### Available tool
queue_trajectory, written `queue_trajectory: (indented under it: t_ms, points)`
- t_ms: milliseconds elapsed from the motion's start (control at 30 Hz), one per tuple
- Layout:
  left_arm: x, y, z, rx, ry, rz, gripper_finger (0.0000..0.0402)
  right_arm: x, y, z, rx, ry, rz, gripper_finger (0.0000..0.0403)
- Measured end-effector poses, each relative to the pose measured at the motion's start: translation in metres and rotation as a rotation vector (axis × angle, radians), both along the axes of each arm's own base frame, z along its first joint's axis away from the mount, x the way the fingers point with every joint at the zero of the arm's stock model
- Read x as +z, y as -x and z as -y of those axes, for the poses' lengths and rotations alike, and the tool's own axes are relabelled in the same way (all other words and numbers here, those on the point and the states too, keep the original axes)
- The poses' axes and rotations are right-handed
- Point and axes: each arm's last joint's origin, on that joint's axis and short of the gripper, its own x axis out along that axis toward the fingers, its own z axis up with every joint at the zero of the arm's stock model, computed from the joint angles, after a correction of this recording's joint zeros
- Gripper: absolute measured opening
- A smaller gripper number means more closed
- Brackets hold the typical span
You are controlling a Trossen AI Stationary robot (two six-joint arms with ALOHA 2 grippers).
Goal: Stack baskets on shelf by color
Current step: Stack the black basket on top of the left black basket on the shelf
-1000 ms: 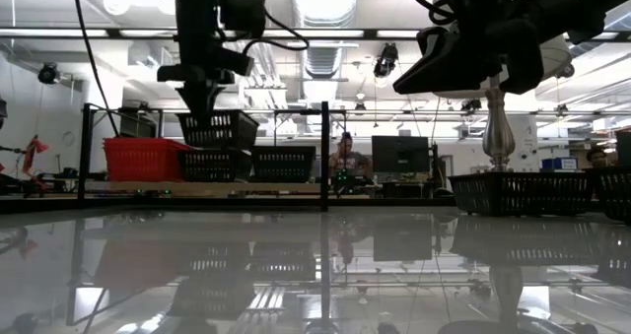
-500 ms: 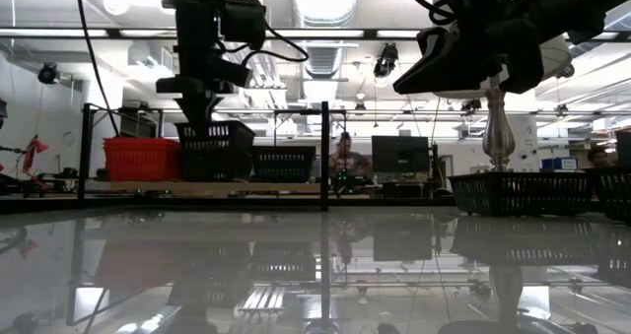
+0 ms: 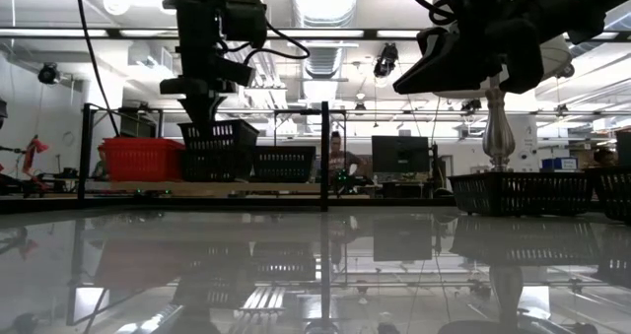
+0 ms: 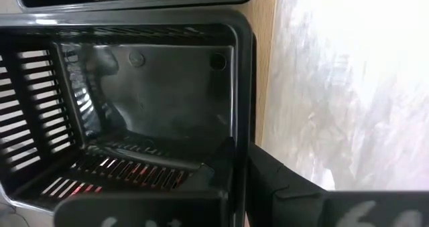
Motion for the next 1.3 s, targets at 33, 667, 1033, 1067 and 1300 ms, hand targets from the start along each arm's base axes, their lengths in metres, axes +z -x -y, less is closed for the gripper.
queue_trajectory:
  t_ms: [33,667,1033,1067,1300]
  points:
    - [0.0,0.0,0.0,0.0,0.0,0.0,0.0,0.0,0.0,0.0,0.0,0.0,0.0,0.0043]
    - [0.0001,0.0,0.0003,0.0,0.007,0.004,0.0,0.0,0.0,0.0,0.0,-0.001,0.0,0.0043]
    - [0.0,-0.0002,0.0006,-0.003,0.02,0.011,0.0053,0.0,0.0,0.0,0.0,-0.001,0.0,0.0043]
    - [0.0001,-0.0002,0.0006,-0.003,0.02,0.011,0.0064,0.0,0.0,0.0,0.0,-0.001,0.0,0.0043]
    - [0.0066,0.0013,0.0037,-0.011,0.026,-0.006,0.0111,0.0,0.0,0.0,-0.004,-0.01,0.0,0.0043]
